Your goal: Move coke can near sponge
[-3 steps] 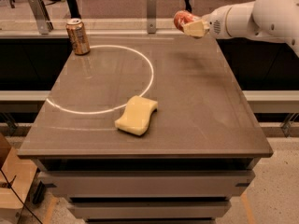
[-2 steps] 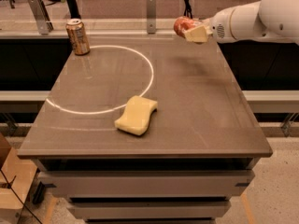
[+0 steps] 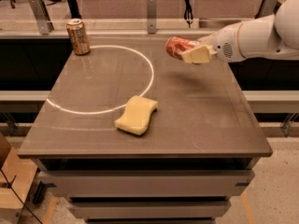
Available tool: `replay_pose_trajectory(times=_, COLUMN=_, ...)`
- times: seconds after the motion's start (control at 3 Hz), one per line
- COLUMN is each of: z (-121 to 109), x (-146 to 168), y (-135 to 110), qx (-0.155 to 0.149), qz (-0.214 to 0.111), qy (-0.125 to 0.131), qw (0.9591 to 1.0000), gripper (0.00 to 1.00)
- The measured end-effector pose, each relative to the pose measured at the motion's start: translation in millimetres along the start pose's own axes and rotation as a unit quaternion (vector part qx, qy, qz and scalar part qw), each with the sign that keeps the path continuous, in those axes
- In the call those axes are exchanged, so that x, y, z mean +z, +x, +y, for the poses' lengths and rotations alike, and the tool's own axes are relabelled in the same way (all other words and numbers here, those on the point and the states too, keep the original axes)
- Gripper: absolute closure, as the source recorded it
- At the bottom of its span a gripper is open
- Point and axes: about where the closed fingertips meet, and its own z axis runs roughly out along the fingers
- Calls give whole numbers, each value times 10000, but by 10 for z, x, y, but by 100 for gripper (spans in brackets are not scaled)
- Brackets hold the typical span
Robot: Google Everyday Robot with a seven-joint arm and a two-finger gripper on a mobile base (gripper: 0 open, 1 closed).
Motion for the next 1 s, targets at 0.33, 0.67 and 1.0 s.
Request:
replay_pose_trajectory(times=0.33, z=392, x=-38, y=225, qx=370, qz=88, qy=-627, qw=9973, gripper=59)
replay_pose_trajectory(times=0.67, z=684, x=-35, y=401, qx=686, qz=270, qy=-1113, qw=9910, gripper=35)
replay_pose_trajectory(times=1.0, z=902, x=-23, y=515, qx=955, qz=370, qy=-1473, qw=9838, gripper=12)
